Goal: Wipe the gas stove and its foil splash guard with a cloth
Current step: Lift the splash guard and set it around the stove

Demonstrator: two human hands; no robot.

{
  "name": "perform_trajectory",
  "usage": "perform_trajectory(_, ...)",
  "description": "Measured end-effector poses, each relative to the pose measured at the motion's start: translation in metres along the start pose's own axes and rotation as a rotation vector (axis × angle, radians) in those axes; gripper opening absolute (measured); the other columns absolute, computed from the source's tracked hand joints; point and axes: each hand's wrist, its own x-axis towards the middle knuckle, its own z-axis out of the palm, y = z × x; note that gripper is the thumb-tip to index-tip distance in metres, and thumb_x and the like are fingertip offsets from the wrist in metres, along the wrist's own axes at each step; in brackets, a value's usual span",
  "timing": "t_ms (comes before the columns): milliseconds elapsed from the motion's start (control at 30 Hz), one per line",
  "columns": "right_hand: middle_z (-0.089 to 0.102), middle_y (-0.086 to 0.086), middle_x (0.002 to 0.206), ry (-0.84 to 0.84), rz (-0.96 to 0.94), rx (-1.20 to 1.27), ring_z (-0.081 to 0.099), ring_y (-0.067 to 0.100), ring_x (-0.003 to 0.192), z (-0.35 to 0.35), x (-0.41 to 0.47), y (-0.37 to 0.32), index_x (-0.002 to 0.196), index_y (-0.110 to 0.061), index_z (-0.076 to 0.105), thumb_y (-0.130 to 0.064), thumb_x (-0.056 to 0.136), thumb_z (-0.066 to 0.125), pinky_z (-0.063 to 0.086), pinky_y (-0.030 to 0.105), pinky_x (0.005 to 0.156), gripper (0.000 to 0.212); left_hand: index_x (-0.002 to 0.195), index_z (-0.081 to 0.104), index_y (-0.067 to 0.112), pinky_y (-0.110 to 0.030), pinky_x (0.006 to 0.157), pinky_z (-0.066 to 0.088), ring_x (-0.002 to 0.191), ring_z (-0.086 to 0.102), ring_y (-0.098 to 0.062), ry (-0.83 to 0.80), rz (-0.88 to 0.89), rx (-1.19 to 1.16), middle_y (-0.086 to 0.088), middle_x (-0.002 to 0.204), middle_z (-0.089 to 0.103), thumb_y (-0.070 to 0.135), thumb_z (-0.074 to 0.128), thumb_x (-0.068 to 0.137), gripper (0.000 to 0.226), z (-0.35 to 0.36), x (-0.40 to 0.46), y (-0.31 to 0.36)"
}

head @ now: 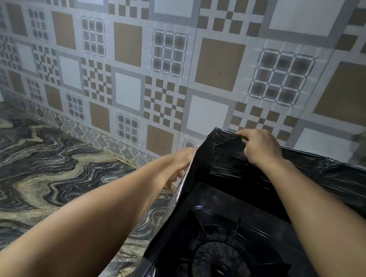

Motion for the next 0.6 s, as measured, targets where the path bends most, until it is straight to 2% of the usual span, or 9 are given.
perform_trajectory(67,0.067,0.010,0.111,0.038,0.003,-0.029,0.061,0.032,0.094,-0.001,0.001,0.002,0.122,-0.021,0.062,-0.003,0.093,0.053,0.043,0.031,0.066,0.035,0.143,0.035,-0.002,-0.016,0.063,0.043,0.136,0.038,-0.033,-0.003,-0.049,-0.078,-0.021,0.148,0.037,0.034,0.020,0.106,0.054,-0.007,0.011,0.002)
perform_trajectory(133,0.068,0.011,0.103,0.090,0.040,-0.043,0.057,0.028,0.080,-0.005,0.001,0.004,0.116,-0.016,0.060,-0.012,0.095,0.056,0.040,0.029,0.062,0.022,0.137,0.046,0.003,-0.024,0.086,0.045,0.129,0.046,-0.041,-0.066,-0.171,0.007,-0.028,0.138,0.045,0.071,0.029,0.090,0.084,-0.019,0.015,0.010)
perform_trajectory(167,0.067,0.011,0.098,0.111,0.070,-0.047,0.054,0.026,0.076,-0.007,0.001,0.006,0.111,-0.015,0.061,-0.018,0.095,0.059,0.040,0.029,0.062,0.016,0.124,0.055,0.003,-0.037,0.097,0.044,0.121,0.052,-0.044,-0.133,-0.280,0.051,-0.030,0.130,0.053,0.086,0.040,0.072,0.099,-0.024,0.013,0.017)
perform_trajectory(200,0.067,0.010,0.094,0.127,0.099,-0.049,0.052,0.025,0.073,-0.008,0.001,0.009,0.104,-0.014,0.062,-0.023,0.094,0.061,0.041,0.030,0.062,0.013,0.116,0.057,-0.002,-0.045,0.098,0.044,0.111,0.059,-0.042,-0.170,-0.317,0.100,-0.025,0.120,0.061,0.087,0.052,0.061,0.105,-0.027,0.017,0.019)
perform_trajectory(233,0.067,0.010,0.091,0.133,0.123,-0.050,0.052,0.025,0.072,-0.010,0.001,0.012,0.097,-0.015,0.063,-0.025,0.092,0.063,0.041,0.030,0.063,0.012,0.109,0.059,-0.001,-0.043,0.091,0.049,0.099,0.063,-0.034,-0.184,-0.298,0.166,-0.018,0.106,0.066,0.077,0.059,0.068,0.088,-0.026,0.015,0.023)
perform_trajectory(300,0.068,0.009,0.088,0.125,0.141,-0.034,0.054,0.024,0.072,-0.011,0.001,0.019,0.089,-0.016,0.065,-0.020,0.091,0.064,0.041,0.029,0.063,0.004,0.093,0.059,0.005,-0.029,0.066,0.051,0.075,0.060,-0.019,-0.131,-0.185,0.331,-0.008,0.085,0.062,0.038,0.055,0.094,0.033,-0.020,0.013,0.029)
perform_trajectory(333,0.069,0.008,0.088,0.122,0.139,-0.014,0.054,0.023,0.073,-0.012,0.001,0.020,0.089,-0.016,0.067,-0.017,0.090,0.065,0.041,0.029,0.063,0.003,0.087,0.058,0.006,-0.027,0.058,0.049,0.068,0.057,-0.016,-0.066,-0.112,0.427,-0.008,0.081,0.060,0.024,0.050,0.098,0.023,-0.016,0.014,0.030)
perform_trajectory(467,0.071,0.007,0.095,0.124,0.093,0.091,0.061,0.024,0.082,-0.016,-0.003,0.022,0.099,-0.015,0.071,-0.023,0.087,0.070,0.046,0.028,0.071,0.015,0.070,0.052,0.005,-0.017,0.036,0.043,0.040,0.051,-0.011,0.043,-0.001,0.590,-0.005,0.067,0.050,0.009,0.047,0.095,0.026,-0.006,0.019,0.031)
perform_trajectory(600,0.067,0.007,0.106,0.006,0.155,-0.064,0.060,0.028,0.094,-0.036,-0.001,0.040,0.105,-0.018,0.067,-0.031,0.080,0.077,0.048,0.032,0.075,0.029,0.073,0.053,0.001,-0.022,0.033,0.046,0.026,0.051,-0.011,0.062,-0.031,0.439,-0.008,0.062,0.053,0.005,0.050,0.093,0.020,-0.005,0.023,0.031)
